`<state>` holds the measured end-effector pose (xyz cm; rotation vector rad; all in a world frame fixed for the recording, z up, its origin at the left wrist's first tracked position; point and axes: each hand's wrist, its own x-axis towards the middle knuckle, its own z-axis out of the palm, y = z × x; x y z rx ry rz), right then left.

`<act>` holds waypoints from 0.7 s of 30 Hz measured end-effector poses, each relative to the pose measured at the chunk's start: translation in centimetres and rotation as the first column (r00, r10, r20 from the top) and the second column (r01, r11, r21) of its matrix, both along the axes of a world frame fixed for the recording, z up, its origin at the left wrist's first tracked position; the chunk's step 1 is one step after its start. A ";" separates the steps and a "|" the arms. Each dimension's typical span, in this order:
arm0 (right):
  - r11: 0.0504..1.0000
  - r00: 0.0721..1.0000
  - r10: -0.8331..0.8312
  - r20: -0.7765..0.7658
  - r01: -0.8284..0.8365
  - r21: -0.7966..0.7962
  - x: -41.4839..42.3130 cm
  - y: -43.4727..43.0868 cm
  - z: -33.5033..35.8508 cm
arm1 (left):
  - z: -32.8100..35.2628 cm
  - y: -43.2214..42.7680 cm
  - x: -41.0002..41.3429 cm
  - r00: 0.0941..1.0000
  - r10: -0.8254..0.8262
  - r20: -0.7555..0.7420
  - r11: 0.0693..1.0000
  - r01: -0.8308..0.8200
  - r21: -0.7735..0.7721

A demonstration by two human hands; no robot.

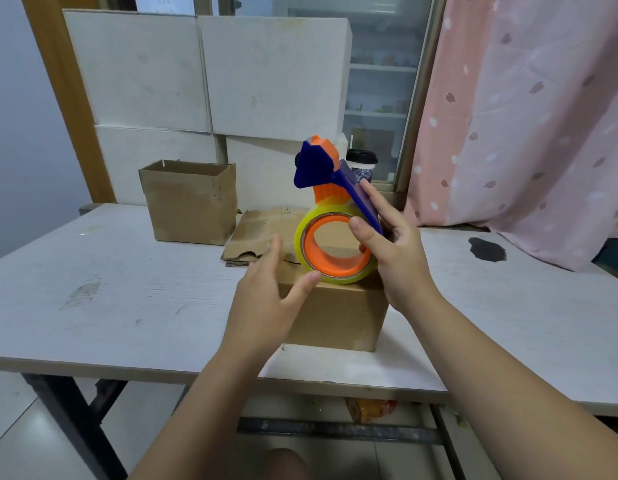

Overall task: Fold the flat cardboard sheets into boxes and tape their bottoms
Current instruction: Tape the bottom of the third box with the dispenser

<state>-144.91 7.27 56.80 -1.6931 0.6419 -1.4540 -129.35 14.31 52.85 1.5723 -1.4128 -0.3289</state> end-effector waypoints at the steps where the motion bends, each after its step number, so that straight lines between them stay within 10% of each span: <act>1: 1.000 1.000 0.006 0.003 -0.006 0.000 0.0 0.0 0.0 | 0.2 -0.4 0.0 0.997 -0.002 0.078 1.000 0.001 0.012; 21: 0.988 0.802 0.067 -0.594 -0.134 -0.070 -4.2 -2.7 5.7 | -0.1 -1.7 0.8 0.912 0.035 0.410 0.998 -0.011 -0.060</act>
